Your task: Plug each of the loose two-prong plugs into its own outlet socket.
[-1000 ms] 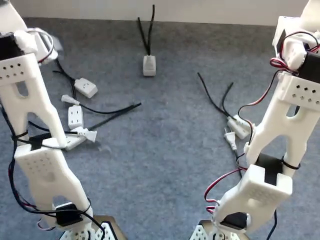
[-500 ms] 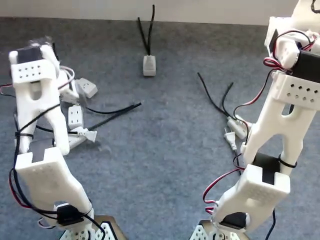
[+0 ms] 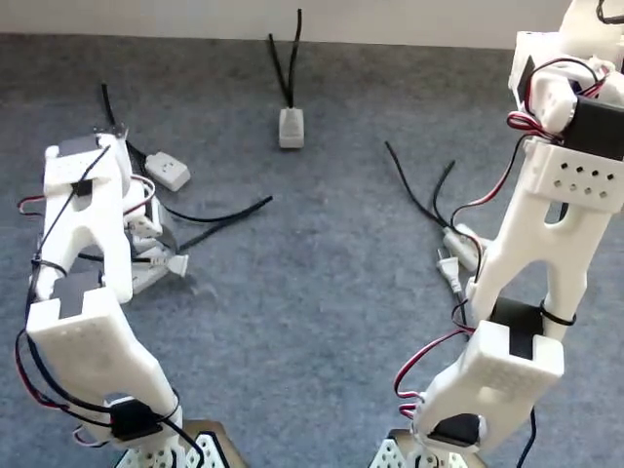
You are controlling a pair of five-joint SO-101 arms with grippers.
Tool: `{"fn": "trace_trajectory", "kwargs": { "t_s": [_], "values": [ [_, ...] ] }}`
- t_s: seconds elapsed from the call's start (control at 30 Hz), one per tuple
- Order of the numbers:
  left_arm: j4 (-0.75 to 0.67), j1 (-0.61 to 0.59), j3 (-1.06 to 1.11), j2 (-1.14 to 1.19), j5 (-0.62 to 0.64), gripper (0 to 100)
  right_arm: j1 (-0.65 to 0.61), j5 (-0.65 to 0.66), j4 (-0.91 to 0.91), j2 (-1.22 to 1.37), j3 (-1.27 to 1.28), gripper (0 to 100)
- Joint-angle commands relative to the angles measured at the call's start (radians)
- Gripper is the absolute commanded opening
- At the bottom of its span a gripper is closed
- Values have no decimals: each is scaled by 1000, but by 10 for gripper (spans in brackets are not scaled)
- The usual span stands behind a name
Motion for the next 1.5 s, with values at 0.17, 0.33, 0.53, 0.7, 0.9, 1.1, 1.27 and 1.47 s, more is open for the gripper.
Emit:
{"fn": "trace_trajectory", "kwargs": {
  "t_s": [0.17,0.33,0.53,0.7,0.9,1.1,1.27,1.47],
  "values": [
    [-267,-8,105,-58,-103,255,-12,9,16,-16,-30,9],
    [-328,-7,105,-56,-117,255,-12,9,16,-16,-31,9],
    [-377,-2,114,-25,-118,109,-12,9,16,-16,-31,9],
    [-376,-1,56,27,-118,25,-12,9,16,-16,-31,9],
    [-210,-1,-74,-31,-115,14,-12,9,16,-19,-33,9],
    [8,7,-317,-173,-115,14,-10,9,16,-19,-35,9],
    [106,47,-449,-268,-120,14,-5,9,16,-19,-38,9],
    [252,170,-559,-325,-189,14,-4,9,18,-19,-38,9]
  ]
}}
